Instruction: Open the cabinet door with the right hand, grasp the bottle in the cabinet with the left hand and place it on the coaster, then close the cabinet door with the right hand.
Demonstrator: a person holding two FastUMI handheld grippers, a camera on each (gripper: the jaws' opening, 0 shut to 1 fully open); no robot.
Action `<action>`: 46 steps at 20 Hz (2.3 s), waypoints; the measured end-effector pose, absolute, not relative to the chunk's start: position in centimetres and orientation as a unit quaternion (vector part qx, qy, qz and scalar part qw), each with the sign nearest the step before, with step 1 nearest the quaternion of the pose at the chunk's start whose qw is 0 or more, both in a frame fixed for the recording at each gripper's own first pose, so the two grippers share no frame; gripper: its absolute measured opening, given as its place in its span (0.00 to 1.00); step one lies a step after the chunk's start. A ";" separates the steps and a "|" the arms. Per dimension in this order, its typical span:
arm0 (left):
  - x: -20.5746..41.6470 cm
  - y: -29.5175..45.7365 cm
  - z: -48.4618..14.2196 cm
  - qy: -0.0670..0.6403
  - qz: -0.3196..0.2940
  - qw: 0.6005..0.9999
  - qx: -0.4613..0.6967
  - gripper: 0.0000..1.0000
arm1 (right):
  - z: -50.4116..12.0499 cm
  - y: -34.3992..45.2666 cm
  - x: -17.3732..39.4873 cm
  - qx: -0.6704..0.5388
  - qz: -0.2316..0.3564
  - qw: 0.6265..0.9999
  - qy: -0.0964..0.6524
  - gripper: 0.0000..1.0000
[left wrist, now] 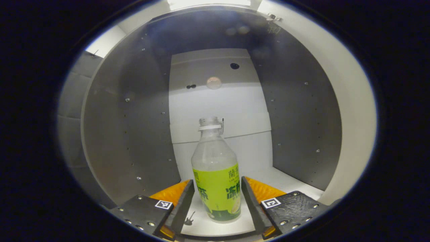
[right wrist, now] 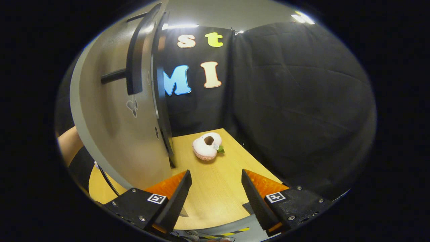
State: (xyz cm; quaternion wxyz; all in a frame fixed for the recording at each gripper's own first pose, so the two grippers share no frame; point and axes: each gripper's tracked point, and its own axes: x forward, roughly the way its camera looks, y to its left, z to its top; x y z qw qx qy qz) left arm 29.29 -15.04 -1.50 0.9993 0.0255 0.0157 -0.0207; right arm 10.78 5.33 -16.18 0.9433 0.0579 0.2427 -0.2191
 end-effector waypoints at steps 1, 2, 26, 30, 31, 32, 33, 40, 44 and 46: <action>29.7 -15.2 -1.5 0.014 -0.023 0.999 0.024 0.80 | -16.4 5.1 10.6 0.060 -0.229 0.940 0.245 0.92; 30.1 -15.4 -1.7 0.014 -0.026 0.999 0.027 0.80 | -16.6 5.1 10.6 0.064 -0.237 0.937 0.248 0.92; 30.1 -15.4 -0.1 -0.040 -0.026 0.999 0.020 0.75 | -17.3 4.6 10.0 0.087 -0.159 0.952 0.246 0.92; 30.5 -14.9 -0.2 -0.051 0.001 0.998 0.027 0.74 | -18.2 4.8 8.7 0.079 -0.120 0.955 0.261 0.92; 30.6 -14.9 -0.2 -0.050 0.006 0.998 0.025 0.74 | -18.3 4.6 8.2 0.076 -0.113 0.955 0.263 0.92; 30.5 -14.8 -0.2 -0.050 0.010 0.998 0.026 0.74 | -18.5 4.5 7.6 0.075 -0.106 0.956 0.265 0.92; 30.4 -14.6 0.1 -0.055 0.016 0.998 0.026 0.74 | -18.7 4.5 7.1 0.075 -0.100 0.956 0.266 0.92; 31.1 -14.3 -1.0 -0.022 0.034 0.998 0.046 0.69 | -20.7 3.2 4.9 0.078 -0.102 0.949 0.289 0.92; 30.9 -14.6 -1.3 -0.008 0.016 1.000 0.013 0.69 | -21.4 0.8 5.2 0.014 -0.107 0.954 0.279 0.92; 31.0 -14.7 -1.6 -0.001 0.018 1.000 0.002 0.69 | -22.6 0.1 5.1 -0.007 -0.107 0.954 0.280 0.89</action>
